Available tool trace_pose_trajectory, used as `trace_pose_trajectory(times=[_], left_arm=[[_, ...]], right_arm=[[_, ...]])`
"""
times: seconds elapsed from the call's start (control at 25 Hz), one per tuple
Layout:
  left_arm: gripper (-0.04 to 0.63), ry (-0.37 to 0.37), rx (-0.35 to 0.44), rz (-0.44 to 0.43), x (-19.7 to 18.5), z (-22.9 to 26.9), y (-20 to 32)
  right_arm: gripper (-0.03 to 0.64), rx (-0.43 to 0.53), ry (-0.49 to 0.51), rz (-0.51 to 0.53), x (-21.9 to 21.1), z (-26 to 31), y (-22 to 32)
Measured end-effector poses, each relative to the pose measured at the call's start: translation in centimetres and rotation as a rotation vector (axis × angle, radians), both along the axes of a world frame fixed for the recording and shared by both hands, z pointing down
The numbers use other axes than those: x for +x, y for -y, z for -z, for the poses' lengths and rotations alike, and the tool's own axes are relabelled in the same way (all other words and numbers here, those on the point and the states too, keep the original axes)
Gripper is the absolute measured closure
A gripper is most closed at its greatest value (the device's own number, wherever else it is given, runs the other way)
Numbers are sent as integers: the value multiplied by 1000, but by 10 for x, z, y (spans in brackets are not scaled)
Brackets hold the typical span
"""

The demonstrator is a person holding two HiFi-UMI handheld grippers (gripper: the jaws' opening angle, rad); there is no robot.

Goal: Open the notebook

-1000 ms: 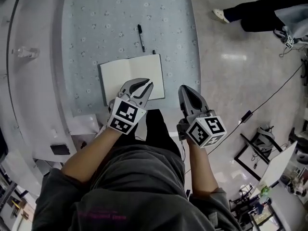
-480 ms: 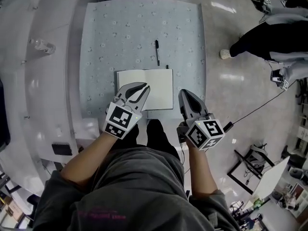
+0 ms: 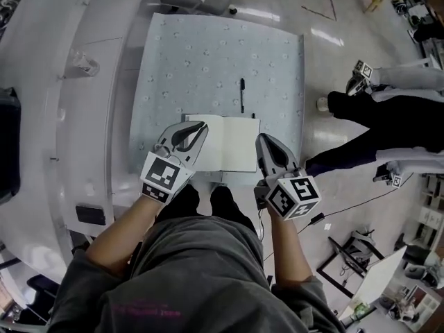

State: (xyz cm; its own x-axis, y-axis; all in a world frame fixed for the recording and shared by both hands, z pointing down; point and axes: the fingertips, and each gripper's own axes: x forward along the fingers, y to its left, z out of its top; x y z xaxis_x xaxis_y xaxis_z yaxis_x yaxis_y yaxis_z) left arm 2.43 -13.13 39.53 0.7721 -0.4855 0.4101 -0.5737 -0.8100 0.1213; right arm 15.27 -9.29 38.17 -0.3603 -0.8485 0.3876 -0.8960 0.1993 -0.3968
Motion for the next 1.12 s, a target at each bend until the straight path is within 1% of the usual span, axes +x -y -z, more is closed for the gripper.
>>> trace_pose_trajectory(times=[0.28, 0.64, 0.88, 1.12], left_arm=[[584, -35, 39, 52, -36, 28, 11], [592, -61, 94, 114, -75, 55, 20], [594, -86, 114, 151, -94, 70, 24], [594, -104, 121, 163, -104, 80, 26]], right_arm=[[614, 29, -24, 58, -32, 18, 14], [614, 59, -43, 111, -60, 36, 26], [614, 87, -68, 149, -75, 50, 30], [614, 111, -76, 167, -85, 60, 32]])
